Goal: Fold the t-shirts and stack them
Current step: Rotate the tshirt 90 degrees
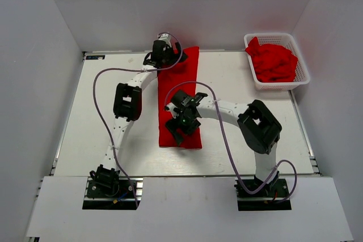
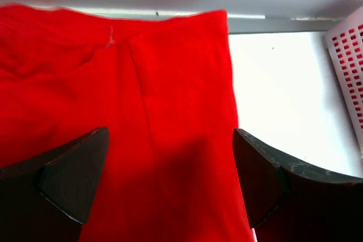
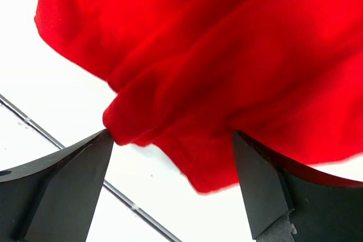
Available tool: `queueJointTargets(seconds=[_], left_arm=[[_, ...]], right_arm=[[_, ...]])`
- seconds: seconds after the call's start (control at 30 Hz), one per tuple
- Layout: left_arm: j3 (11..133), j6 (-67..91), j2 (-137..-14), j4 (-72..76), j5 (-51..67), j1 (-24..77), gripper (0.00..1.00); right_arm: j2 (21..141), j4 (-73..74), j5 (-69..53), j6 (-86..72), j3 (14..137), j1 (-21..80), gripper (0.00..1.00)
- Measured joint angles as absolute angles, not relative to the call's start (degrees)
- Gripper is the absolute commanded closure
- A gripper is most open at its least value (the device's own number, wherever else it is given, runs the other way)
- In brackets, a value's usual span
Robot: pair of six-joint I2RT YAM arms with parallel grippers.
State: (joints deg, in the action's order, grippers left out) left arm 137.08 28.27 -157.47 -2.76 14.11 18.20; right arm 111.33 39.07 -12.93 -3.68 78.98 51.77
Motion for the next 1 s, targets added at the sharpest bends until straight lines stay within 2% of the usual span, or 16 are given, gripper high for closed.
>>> queueJointTargets(seconds=[0.33,0.43,0.6,0.7,0.83,1.0], left_arm=[[135.76,17.67,-135.63,-15.97,7.62,18.00,0.00],[129.25,15.27,-124.25,-21.04,4.75,17.87,0.00],[108.84,14.94,-104.92,-28.75,1.04,17.91,0.00],[91.15,16.67,-95.94,-31.81,-0.14,18.35,0.00],[72.23,18.37,-91.35,-38.48,-0.21,19.68,0.00],[55.02,22.44,-82.72,-44.29,2.96,22.20,0.00]], right_arm=[[99.85,39.18,-7.49,-10.35,78.98,50.94,0.09],[97.34,38.57,-5.74,-11.66,78.83,50.39,0.09],[93.91,37.15,-1.69,-13.93,76.27,48.27,0.09],[92.12,36.91,0.56,-15.62,72.86,46.30,0.09],[89.89,36.32,2.50,-17.58,68.14,43.38,0.09],[87.39,34.54,2.57,-20.08,61.95,41.28,0.09]])
